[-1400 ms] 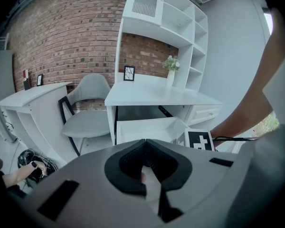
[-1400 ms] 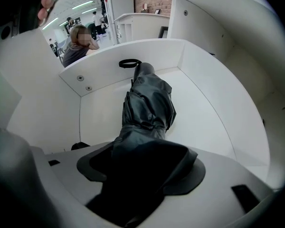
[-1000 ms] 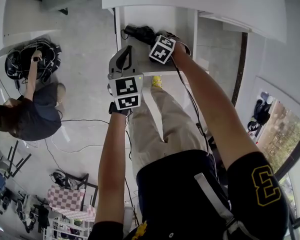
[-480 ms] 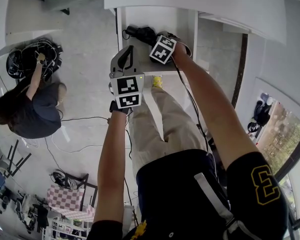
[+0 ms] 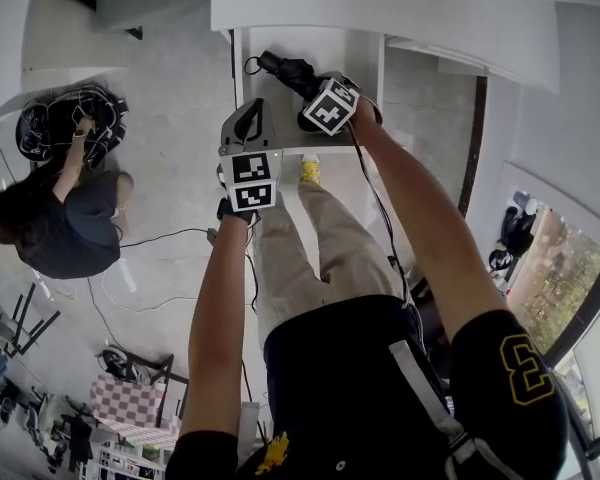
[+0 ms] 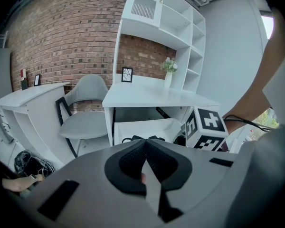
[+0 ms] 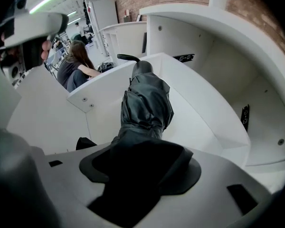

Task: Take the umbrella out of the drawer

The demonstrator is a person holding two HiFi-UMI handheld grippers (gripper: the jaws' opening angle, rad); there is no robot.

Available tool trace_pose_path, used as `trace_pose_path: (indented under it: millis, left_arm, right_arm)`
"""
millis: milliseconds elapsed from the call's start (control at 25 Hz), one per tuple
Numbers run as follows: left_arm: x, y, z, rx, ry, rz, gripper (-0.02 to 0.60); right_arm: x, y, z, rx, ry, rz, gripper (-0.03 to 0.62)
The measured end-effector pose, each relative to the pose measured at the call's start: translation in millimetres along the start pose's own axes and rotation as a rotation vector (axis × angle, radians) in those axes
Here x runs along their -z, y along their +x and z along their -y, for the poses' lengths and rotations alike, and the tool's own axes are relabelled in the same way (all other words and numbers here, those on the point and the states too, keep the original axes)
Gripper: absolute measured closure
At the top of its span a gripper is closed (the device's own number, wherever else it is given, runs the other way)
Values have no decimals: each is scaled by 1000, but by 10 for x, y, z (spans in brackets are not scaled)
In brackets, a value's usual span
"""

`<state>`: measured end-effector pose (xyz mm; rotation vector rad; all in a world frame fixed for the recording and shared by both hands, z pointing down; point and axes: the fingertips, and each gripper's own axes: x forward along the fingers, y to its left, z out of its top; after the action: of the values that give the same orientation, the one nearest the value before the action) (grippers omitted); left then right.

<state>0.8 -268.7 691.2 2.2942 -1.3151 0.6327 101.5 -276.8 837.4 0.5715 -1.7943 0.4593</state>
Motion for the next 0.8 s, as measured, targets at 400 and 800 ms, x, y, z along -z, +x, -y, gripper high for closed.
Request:
trace_pose_path:
  millis: [400, 800]
  left_arm:
    - [163, 77, 119, 13, 50, -76, 561]
    - [-372, -244, 194, 89, 31, -54, 561]
  right_arm:
    - [-102, -751, 85, 14, 216, 124, 321]
    - [-376, -1625, 133, 8, 342, 291, 321]
